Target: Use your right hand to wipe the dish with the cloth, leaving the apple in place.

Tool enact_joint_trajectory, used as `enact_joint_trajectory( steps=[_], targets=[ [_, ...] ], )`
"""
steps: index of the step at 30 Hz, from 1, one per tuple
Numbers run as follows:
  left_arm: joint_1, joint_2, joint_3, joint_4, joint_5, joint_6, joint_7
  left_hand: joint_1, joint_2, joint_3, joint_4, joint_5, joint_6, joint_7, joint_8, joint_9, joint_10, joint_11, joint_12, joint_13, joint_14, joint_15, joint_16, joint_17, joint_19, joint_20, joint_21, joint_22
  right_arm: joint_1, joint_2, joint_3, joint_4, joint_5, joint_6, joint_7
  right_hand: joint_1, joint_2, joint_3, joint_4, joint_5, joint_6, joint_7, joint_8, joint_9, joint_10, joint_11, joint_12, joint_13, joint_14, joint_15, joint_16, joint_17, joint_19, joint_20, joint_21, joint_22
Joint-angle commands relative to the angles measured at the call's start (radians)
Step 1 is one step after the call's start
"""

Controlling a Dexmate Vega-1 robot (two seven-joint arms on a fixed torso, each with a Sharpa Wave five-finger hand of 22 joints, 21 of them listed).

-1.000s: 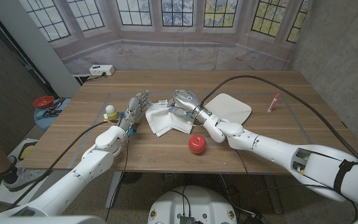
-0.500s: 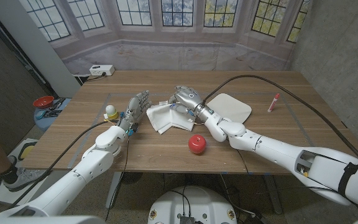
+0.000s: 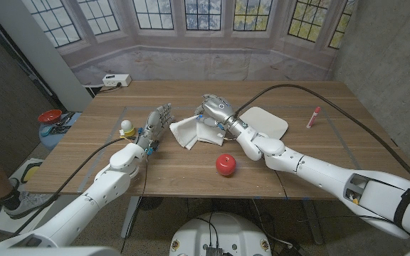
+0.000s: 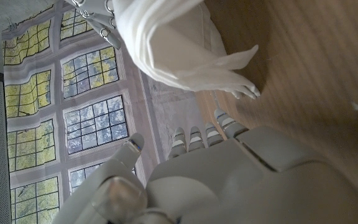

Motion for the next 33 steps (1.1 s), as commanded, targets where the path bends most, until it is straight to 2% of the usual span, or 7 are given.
enact_joint_trajectory(
  steps=[1, 33],
  targets=[
    [-0.011, -0.002, 0.004, 0.011, 0.002, 0.004, -0.007, 0.01, 0.004, 0.003, -0.005, -0.003, 0.008, -0.003, 0.005, 0.004, -0.001, 0.001, 0.0, 0.005, 0.005, 0.005, 0.002, 0.003, 0.007, 0.002, -0.001, 0.004, -0.013, -0.026, 0.027, -0.04, -0.019, -0.012, 0.018, 0.015, 0.002, -0.004, -0.003, -0.004, 0.006, -0.001, 0.001, 0.001, 0.006, 0.002, -0.003, 0.001, 0.005, -0.164, 0.0, 0.002, 0.005, -0.049, -0.004, 0.002],
    [-0.04, -0.005, 0.013, 0.047, 0.0, 0.016, -0.032, 0.011, 0.002, 0.002, -0.008, -0.004, 0.008, -0.004, 0.005, 0.004, 0.0, 0.001, 0.001, 0.005, 0.005, 0.005, 0.001, 0.003, 0.007, 0.001, -0.001, 0.004, -0.062, -0.116, 0.096, -0.137, -0.05, -0.048, 0.106, 0.006, 0.008, -0.017, 0.004, -0.007, 0.002, -0.002, -0.007, 0.002, 0.004, 0.002, -0.01, 0.006, 0.003, -0.161, -0.009, 0.003, 0.004, -0.047, -0.004, 0.002]
  ],
)
